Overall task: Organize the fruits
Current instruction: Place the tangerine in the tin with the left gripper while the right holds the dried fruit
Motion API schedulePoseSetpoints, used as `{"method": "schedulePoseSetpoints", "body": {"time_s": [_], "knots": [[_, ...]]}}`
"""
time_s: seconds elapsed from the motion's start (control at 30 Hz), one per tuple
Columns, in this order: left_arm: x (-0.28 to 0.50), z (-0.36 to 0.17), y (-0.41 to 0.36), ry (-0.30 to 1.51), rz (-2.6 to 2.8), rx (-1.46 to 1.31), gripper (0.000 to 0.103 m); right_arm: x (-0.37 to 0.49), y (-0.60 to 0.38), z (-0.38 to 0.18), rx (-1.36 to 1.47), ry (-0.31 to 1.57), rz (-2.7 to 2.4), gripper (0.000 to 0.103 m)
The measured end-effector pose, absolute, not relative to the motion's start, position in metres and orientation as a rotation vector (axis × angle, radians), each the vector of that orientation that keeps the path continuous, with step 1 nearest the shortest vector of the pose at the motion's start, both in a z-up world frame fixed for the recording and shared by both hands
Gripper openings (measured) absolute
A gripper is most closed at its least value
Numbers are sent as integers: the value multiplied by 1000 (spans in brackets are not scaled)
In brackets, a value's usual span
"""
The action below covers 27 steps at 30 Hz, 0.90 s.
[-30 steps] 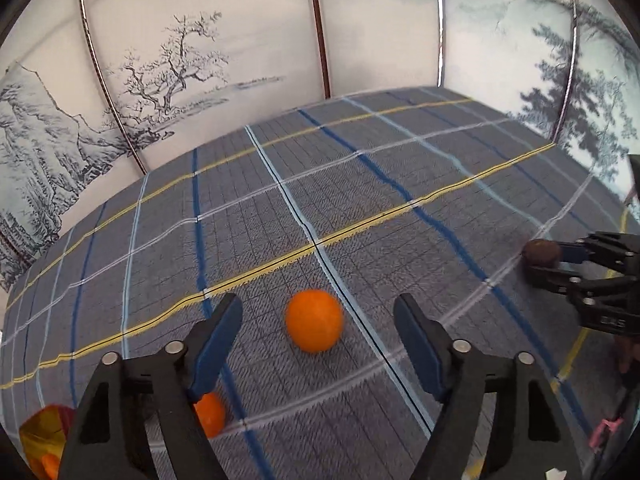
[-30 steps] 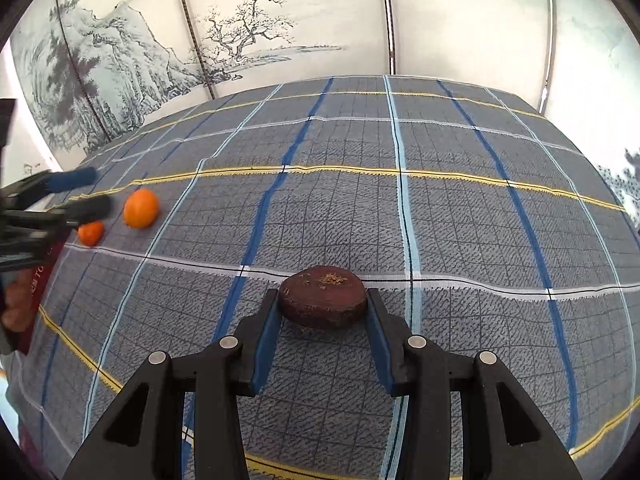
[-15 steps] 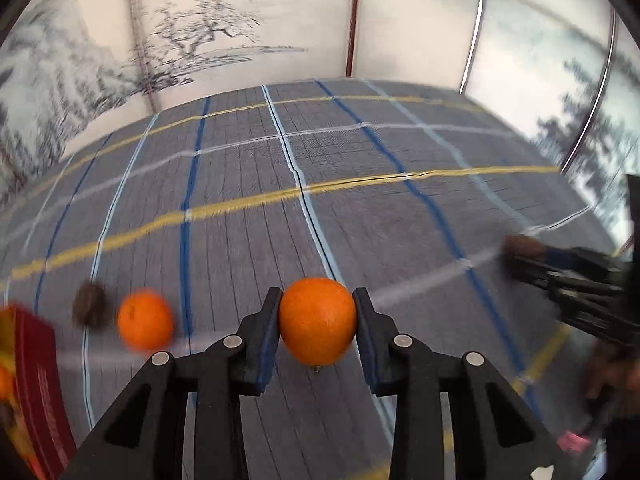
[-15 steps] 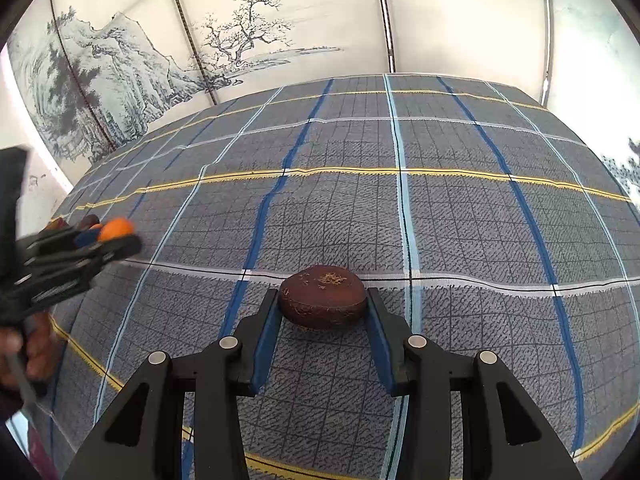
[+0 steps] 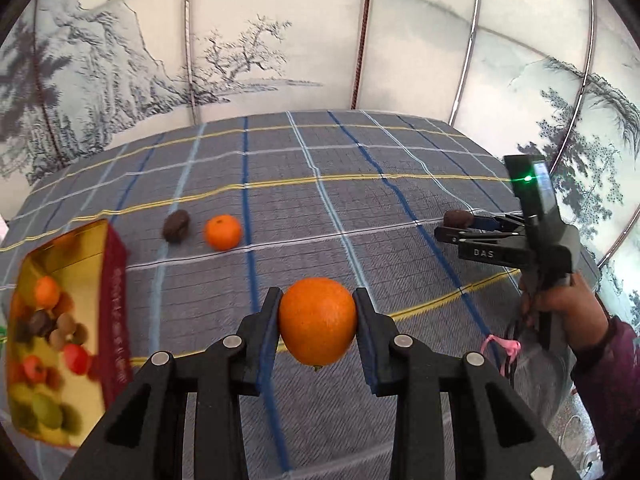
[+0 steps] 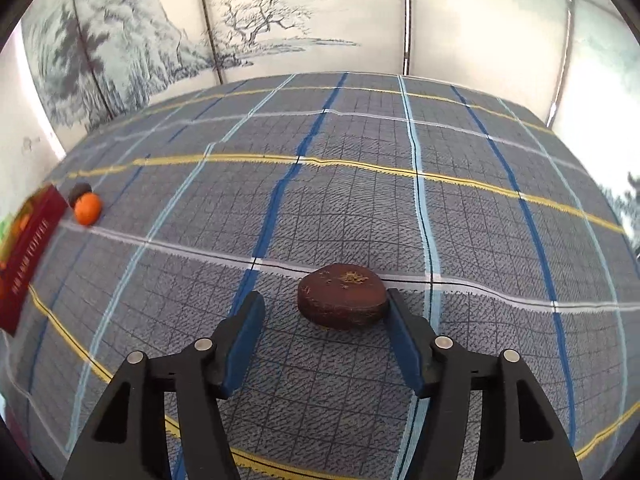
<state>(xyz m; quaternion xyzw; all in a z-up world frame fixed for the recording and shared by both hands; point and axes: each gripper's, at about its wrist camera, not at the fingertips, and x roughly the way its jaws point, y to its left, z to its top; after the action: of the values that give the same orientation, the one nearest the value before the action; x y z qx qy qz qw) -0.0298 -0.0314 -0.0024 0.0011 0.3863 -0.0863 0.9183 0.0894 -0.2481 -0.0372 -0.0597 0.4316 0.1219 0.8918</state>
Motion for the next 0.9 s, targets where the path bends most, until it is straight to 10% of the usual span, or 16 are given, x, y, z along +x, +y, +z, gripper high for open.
{"method": "schedulePoseSetpoints", "body": {"time_s": [0.4, 0.53, 0.9], "knots": [[-67, 10, 9, 750, -118, -2, 31, 90, -242, -39, -144, 902, 243, 74], [-71, 6, 20, 751, -106, -33, 31, 89, -249, -37, -119, 884, 173, 43], [-92, 12, 52, 721, -57, -92, 31, 92, -250, -35, -111, 884, 167, 43]]}}
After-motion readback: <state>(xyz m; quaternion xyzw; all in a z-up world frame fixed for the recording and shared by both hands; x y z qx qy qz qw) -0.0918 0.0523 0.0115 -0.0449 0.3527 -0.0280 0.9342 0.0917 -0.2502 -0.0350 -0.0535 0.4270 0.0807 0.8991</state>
